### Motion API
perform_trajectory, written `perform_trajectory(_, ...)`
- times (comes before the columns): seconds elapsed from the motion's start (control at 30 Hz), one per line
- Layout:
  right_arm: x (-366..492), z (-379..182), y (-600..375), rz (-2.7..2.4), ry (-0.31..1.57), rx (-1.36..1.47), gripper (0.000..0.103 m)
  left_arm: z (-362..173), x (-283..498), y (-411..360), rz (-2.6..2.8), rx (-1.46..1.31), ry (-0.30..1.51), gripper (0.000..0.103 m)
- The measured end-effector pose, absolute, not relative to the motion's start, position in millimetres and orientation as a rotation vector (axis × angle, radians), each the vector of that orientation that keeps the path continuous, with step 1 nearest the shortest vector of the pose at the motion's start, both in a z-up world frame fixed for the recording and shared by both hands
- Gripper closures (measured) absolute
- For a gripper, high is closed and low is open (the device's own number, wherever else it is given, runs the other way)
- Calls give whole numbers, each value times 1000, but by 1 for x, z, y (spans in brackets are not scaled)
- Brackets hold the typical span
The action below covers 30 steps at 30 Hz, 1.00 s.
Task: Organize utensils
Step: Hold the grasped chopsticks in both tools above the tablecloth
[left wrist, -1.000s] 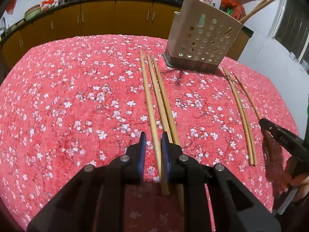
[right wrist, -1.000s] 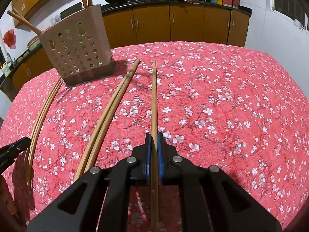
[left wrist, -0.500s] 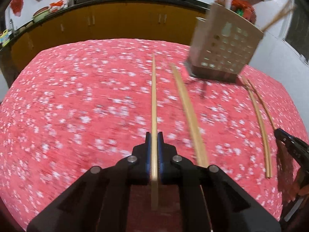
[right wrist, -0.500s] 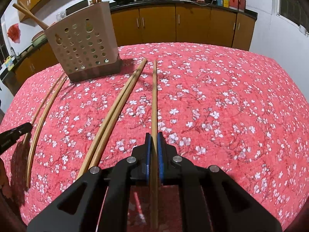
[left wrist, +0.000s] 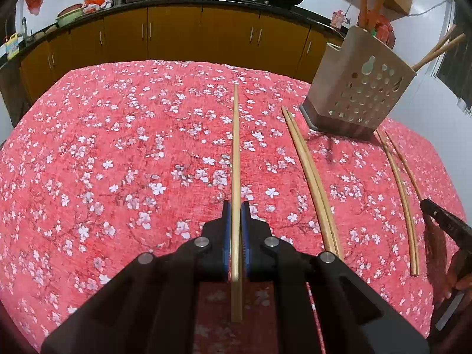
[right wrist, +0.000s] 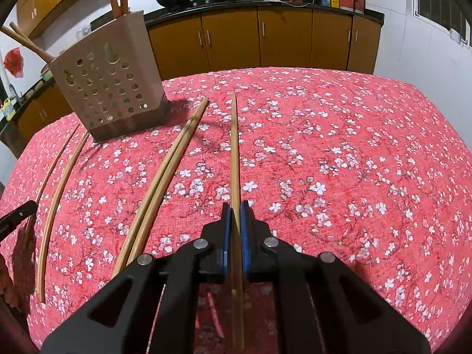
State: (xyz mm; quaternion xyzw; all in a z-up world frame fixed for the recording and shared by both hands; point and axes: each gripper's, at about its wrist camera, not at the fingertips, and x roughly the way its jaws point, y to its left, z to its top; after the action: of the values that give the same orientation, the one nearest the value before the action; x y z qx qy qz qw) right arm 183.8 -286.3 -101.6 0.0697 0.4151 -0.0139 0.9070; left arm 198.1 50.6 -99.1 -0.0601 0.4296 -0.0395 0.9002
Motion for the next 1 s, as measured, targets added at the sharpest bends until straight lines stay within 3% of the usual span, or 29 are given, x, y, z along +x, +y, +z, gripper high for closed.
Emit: perform_trajectory(1.0, 170, -102, -284, -16, 859, 135, 95, -98, 186, 45, -69, -70, 893, 94)
